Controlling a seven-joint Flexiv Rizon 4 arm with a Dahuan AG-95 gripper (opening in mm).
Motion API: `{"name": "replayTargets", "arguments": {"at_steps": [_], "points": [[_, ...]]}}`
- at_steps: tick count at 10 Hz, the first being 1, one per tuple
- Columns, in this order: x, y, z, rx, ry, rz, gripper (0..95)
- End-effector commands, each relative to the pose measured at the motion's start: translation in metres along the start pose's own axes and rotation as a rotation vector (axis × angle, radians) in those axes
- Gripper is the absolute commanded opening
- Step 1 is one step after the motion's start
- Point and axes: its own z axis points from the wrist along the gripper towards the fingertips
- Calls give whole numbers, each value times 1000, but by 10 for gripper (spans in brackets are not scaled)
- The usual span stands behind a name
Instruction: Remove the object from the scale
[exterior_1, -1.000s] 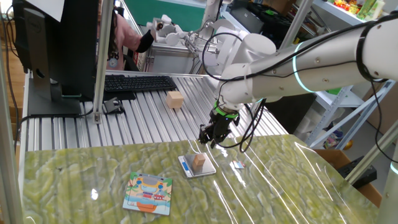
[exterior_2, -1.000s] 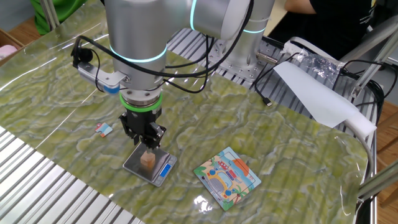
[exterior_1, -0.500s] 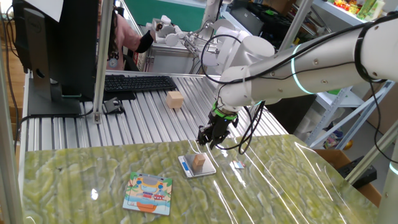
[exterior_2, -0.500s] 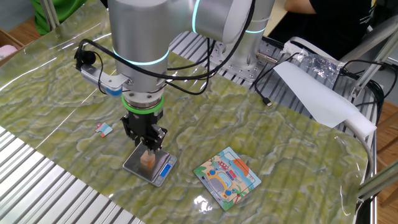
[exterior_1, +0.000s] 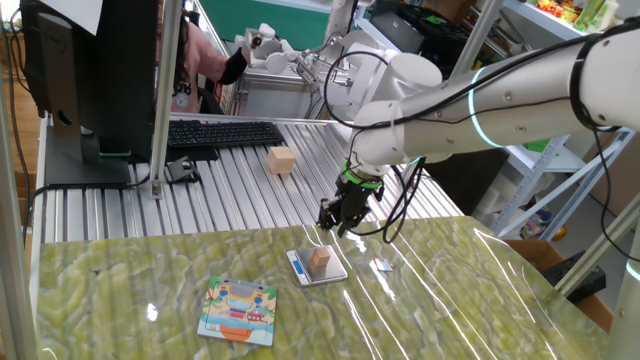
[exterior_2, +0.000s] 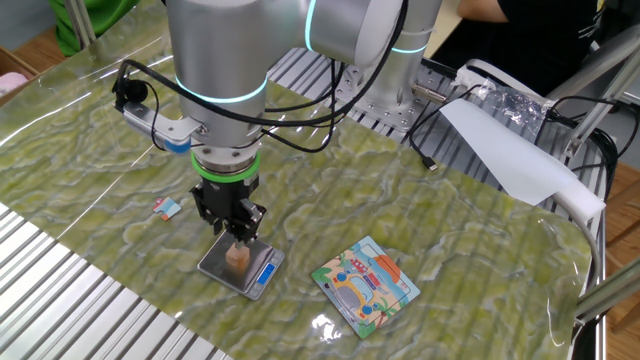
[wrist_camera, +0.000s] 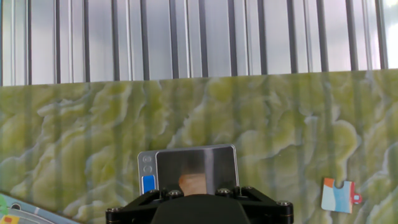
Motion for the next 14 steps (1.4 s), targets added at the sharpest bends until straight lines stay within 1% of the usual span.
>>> {"name": "replayTargets", "arguments": {"at_steps": [1,3,6,7,8,9,10,11,13,14], "points": [[-1,0,-2,1,1,-8,380],[-5,1,-7,2,2,-7,380],[-7,2,-12,1,3,6,380],[-8,2,-17,2,17,3,380],[-8,2,-17,3,20,4,380],[-8,2,-17,5,38,2,380],[-8,2,-17,7,44,6,380],[-8,2,-17,11,61,18,380],[-8,2,-17,10,76,-9,380],[-8,2,-17,11,76,-21,380]]}}
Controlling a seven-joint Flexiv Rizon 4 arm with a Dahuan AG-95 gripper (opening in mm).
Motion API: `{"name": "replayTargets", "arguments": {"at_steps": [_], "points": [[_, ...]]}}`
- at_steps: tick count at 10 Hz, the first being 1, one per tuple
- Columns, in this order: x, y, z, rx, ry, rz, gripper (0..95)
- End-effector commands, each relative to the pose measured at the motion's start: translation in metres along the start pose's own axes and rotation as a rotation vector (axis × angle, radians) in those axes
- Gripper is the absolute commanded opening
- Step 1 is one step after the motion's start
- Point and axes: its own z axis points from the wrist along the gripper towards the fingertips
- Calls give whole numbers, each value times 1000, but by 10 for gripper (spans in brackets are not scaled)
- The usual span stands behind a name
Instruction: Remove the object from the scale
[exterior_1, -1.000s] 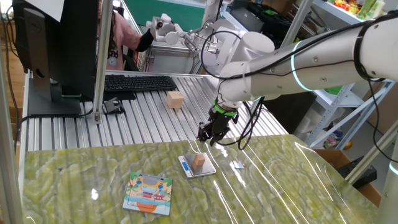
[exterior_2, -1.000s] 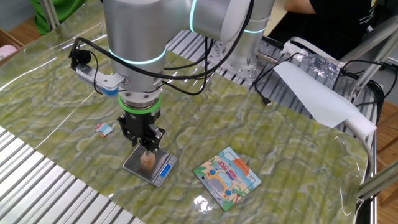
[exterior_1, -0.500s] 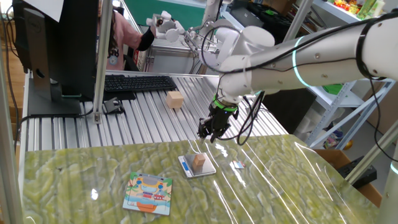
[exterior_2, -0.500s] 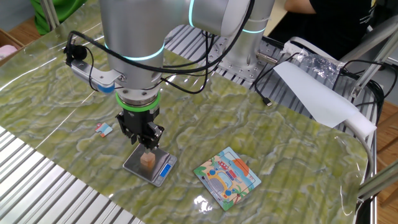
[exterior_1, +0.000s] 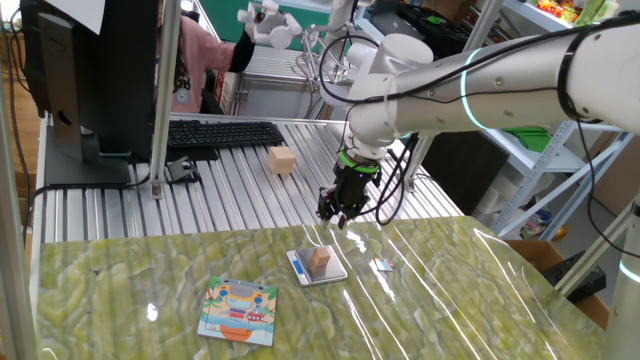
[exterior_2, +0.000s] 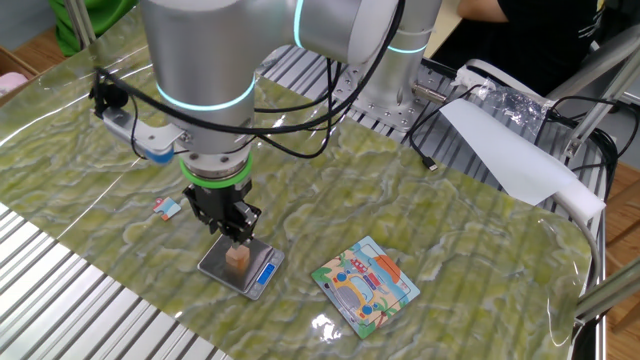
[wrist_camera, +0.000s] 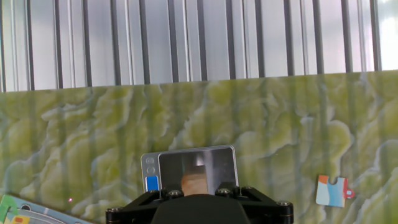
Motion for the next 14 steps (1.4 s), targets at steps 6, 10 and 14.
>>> {"name": "replayTargets", "arguments": {"at_steps": [6,10,14], "points": [[1,0,0,-2,7,-73,380],[0,1,0,8,10,-89,380],[1,2,1,6,51,-81,380]]}}
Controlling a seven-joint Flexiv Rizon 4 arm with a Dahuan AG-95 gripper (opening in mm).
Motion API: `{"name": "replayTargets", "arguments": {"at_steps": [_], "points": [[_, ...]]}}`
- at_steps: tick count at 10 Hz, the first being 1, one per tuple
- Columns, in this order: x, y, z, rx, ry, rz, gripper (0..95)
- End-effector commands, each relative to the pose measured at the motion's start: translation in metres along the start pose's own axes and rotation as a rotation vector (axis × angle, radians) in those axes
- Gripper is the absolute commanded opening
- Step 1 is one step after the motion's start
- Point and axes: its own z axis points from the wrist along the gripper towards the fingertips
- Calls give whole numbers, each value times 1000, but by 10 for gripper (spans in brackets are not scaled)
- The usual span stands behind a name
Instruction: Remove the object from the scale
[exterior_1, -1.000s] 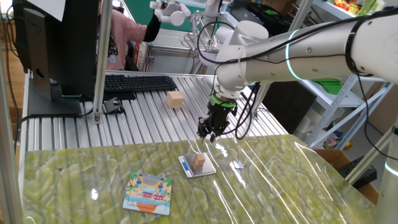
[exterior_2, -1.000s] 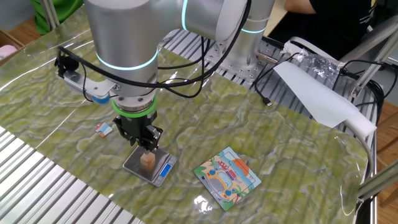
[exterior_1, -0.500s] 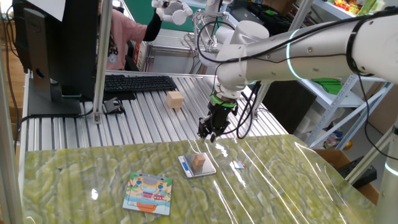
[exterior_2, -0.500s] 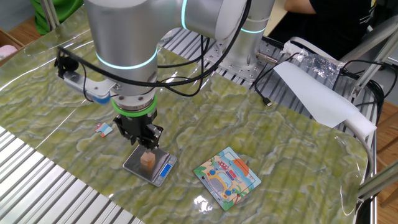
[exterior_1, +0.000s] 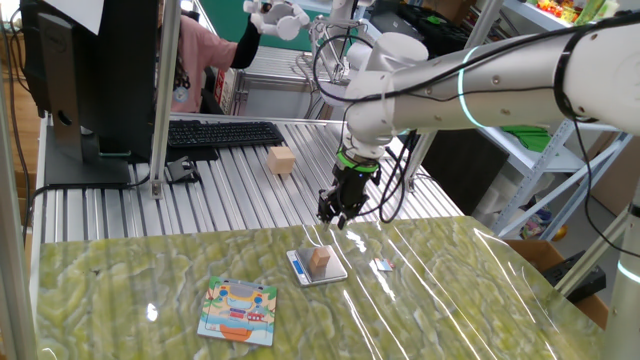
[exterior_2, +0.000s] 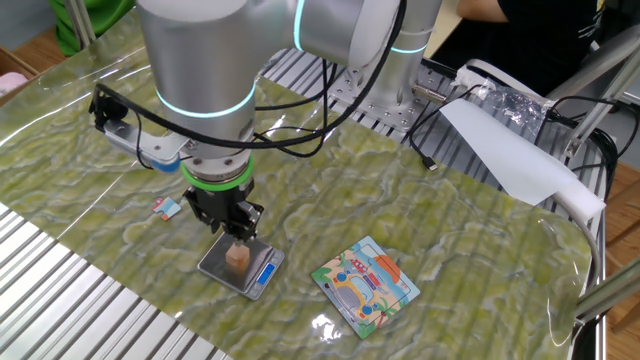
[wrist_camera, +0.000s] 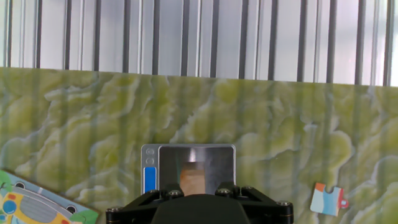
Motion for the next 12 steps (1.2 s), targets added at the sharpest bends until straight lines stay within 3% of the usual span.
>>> {"name": "replayTargets", "arguments": {"at_steps": [1,8,10,12], "points": [[-2,2,2,0,13,-3,380],[-11,6,15,1,9,12,380],[-11,-1,22,2,4,7,380],[-7,-8,23,5,-19,31,380]]}}
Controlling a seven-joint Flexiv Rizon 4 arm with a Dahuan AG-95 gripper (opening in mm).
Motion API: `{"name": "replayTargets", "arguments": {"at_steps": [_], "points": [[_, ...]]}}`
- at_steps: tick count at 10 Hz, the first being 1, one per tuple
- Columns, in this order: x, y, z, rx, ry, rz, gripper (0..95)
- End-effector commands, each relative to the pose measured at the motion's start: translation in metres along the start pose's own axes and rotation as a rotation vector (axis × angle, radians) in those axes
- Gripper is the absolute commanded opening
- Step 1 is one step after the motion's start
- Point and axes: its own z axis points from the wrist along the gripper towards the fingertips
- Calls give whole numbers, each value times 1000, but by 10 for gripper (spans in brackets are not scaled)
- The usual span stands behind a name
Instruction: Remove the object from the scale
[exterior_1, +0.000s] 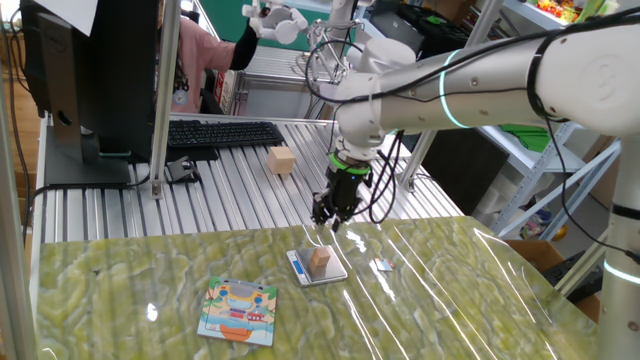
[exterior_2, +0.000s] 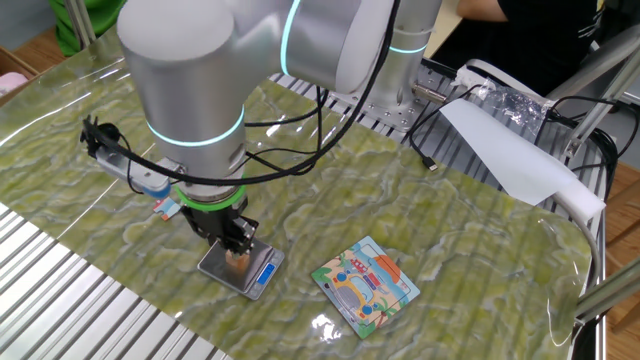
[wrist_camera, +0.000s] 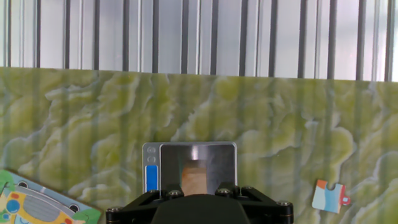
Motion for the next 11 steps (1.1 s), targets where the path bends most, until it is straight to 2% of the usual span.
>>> {"name": "replayTargets", "arguments": {"at_steps": [1,3,6,7,11], "points": [[6,-2,-4,4,-14,26,380],[15,-2,-8,3,-13,38,380],[30,12,-2,2,-39,85,380],[34,16,1,2,-39,89,570],[34,18,9,2,-40,84,570]]}}
